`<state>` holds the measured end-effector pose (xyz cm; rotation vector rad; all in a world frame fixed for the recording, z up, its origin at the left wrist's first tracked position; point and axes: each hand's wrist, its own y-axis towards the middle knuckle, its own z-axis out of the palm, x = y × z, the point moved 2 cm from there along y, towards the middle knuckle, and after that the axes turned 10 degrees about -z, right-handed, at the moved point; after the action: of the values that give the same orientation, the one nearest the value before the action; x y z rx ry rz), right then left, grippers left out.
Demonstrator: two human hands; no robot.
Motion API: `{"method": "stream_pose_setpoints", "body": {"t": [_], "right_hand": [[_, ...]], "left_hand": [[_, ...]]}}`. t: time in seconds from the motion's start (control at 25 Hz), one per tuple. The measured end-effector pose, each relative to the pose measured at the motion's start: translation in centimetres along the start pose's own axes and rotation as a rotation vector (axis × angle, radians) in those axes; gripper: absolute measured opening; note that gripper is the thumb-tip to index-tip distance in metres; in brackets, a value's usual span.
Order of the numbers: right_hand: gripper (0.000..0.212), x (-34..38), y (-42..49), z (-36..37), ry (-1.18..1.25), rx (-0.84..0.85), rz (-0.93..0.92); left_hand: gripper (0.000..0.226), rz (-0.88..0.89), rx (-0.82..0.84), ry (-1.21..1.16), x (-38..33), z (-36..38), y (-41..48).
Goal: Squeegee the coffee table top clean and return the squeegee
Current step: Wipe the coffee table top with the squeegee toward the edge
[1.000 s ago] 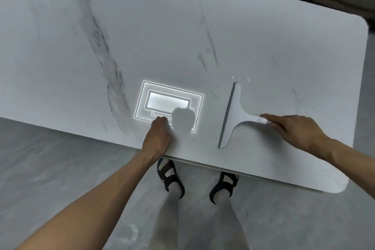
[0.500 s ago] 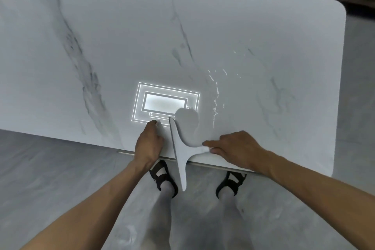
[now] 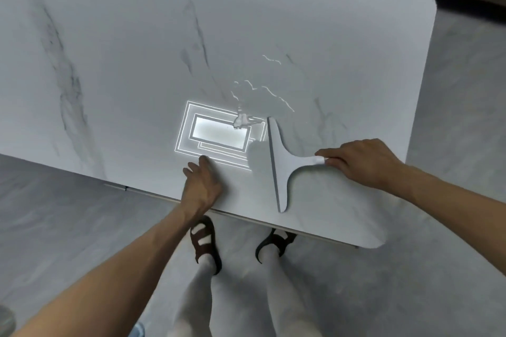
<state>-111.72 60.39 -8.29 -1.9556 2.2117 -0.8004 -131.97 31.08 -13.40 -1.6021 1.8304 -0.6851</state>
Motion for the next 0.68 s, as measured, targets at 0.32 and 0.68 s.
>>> {"method": "stream_pose_setpoints", "body": {"t": [0.32, 0.68], "right_hand": [[0.036, 5.6, 1.3, 1.0, 0.027, 0.028, -0.187], [0.034, 1.7, -1.3, 2.4, -0.039, 0.037, -0.146]], "left_hand": [[0.062, -0.05, 0.019, 0.045, -0.4, 0.2, 0.7], [0.064, -0.019, -0.025, 0.114, -0.3, 1.0, 0.6]]}}
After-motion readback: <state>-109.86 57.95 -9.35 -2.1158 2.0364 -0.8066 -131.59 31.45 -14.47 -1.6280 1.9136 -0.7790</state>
